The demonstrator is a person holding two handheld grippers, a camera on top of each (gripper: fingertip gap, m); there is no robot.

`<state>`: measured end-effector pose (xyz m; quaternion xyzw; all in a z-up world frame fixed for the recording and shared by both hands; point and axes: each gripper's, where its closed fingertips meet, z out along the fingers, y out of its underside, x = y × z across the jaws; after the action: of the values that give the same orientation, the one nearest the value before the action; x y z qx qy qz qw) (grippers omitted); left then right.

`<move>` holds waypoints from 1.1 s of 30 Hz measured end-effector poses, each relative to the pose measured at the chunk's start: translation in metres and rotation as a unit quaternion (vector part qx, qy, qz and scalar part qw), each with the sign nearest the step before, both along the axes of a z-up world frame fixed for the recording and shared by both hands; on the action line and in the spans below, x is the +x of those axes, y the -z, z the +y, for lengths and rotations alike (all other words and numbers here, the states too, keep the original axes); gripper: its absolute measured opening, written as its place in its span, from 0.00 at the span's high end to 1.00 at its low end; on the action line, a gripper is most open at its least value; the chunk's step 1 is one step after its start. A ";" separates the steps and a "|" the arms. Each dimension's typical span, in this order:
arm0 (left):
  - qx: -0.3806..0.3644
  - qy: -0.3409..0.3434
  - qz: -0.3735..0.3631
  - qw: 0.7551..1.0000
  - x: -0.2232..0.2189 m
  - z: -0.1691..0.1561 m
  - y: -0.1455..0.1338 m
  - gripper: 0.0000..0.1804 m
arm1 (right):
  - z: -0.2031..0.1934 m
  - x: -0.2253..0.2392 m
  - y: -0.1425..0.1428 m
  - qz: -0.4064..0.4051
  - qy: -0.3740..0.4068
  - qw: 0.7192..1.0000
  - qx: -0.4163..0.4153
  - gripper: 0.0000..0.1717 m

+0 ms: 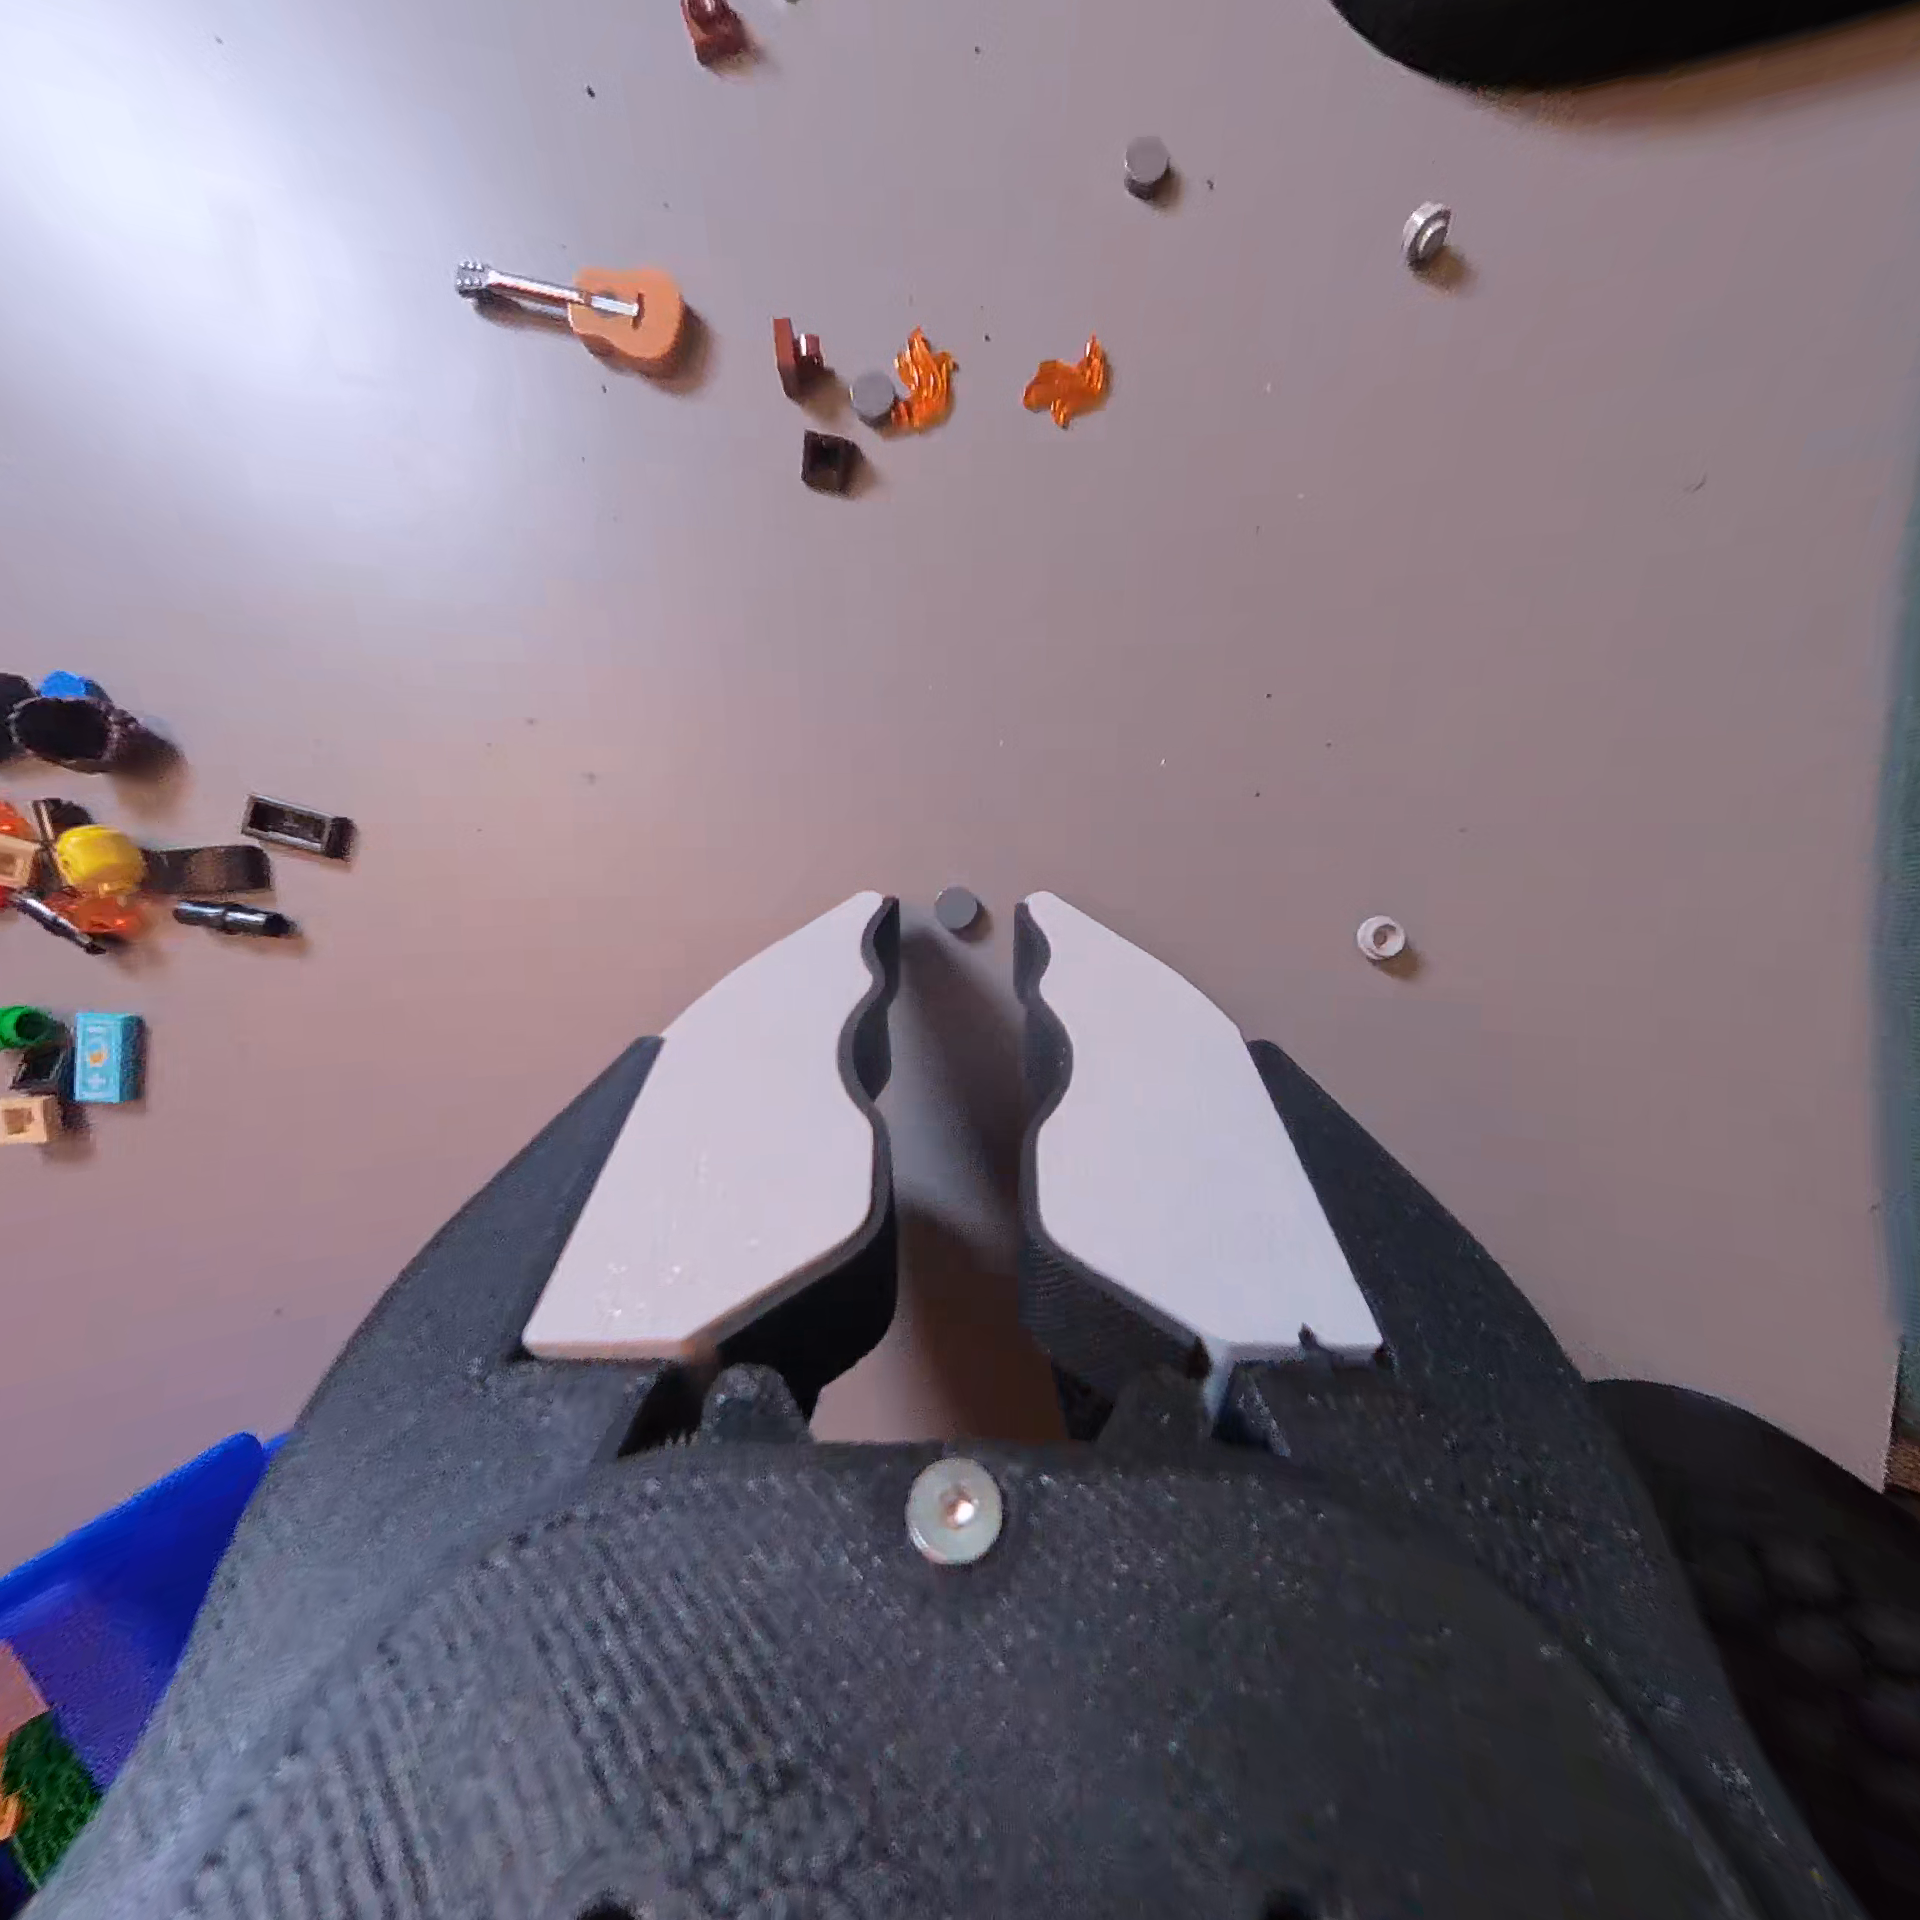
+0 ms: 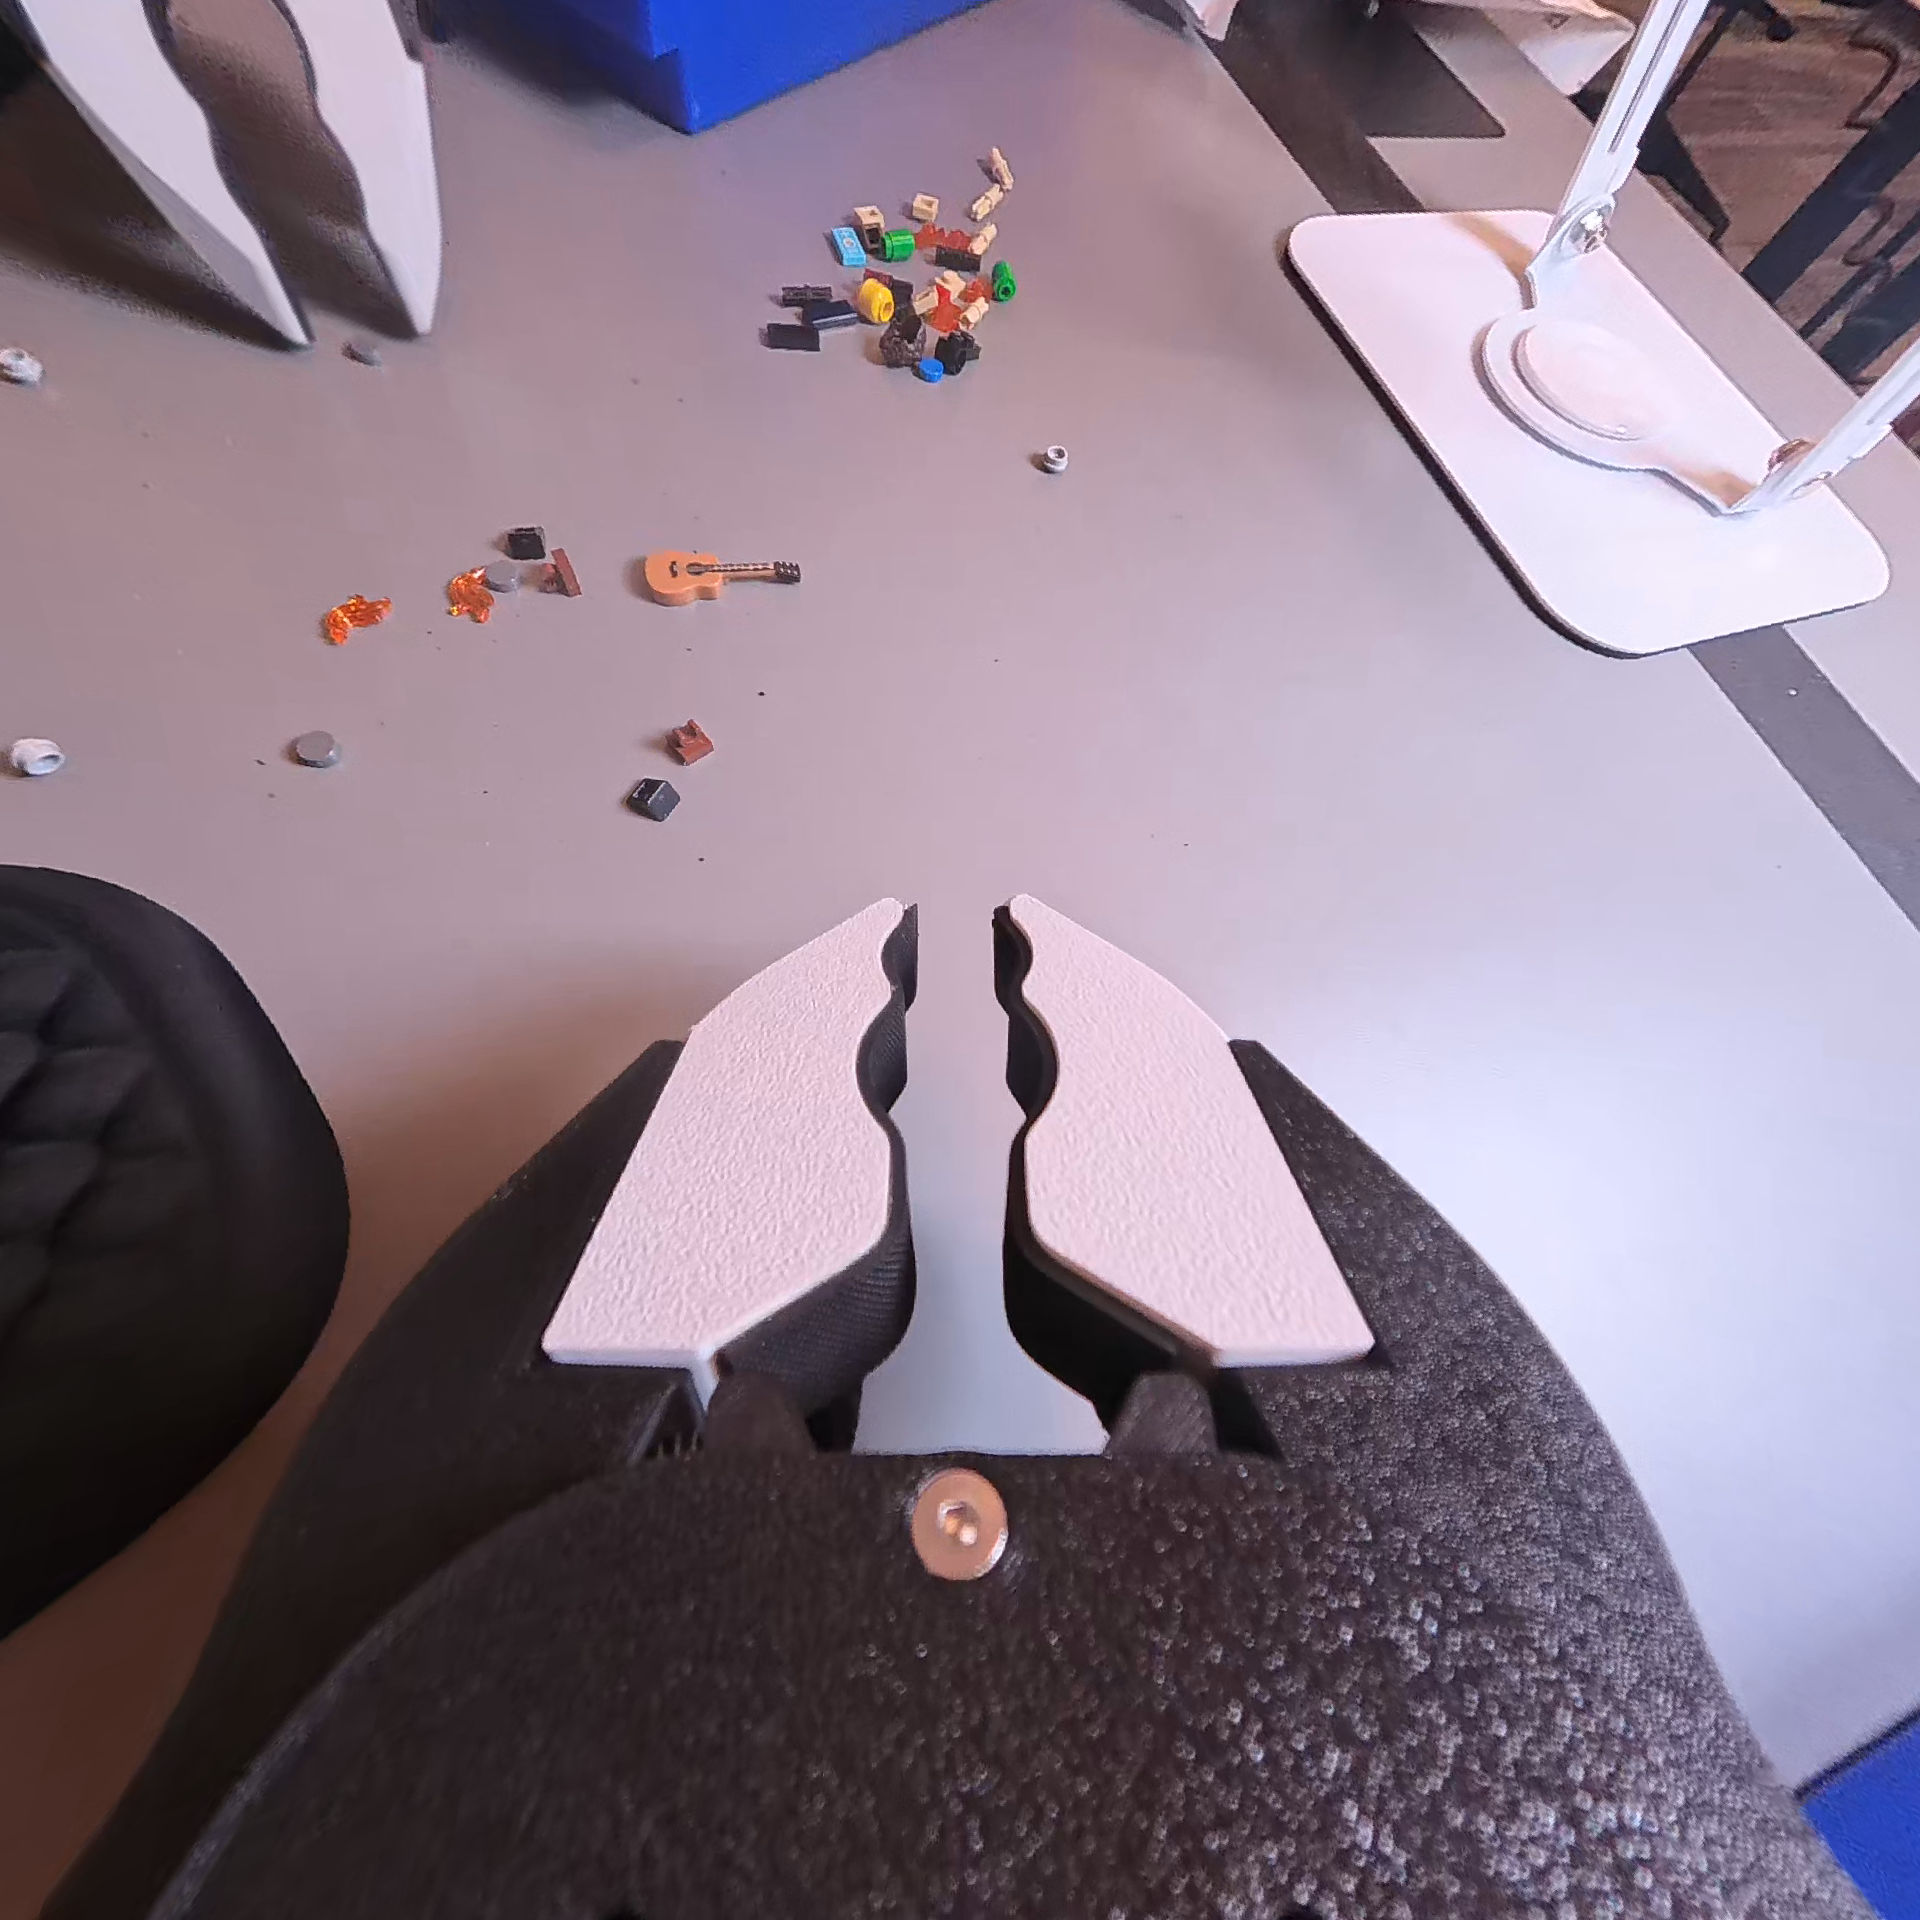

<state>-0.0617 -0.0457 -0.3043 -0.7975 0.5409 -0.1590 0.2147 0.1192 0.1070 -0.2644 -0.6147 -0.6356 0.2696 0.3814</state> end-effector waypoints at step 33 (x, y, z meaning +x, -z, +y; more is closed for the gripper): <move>0.033 0.062 0.269 0.960 -0.057 0.126 -0.019 0.81 | 0.007 0.001 0.012 -0.015 0.017 1.000 -0.007 0.93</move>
<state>-0.1184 0.0799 -0.2853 -0.7680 0.6322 0.0670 0.0773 0.1204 0.1136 -0.2765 -0.6323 -0.6286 0.2579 0.3721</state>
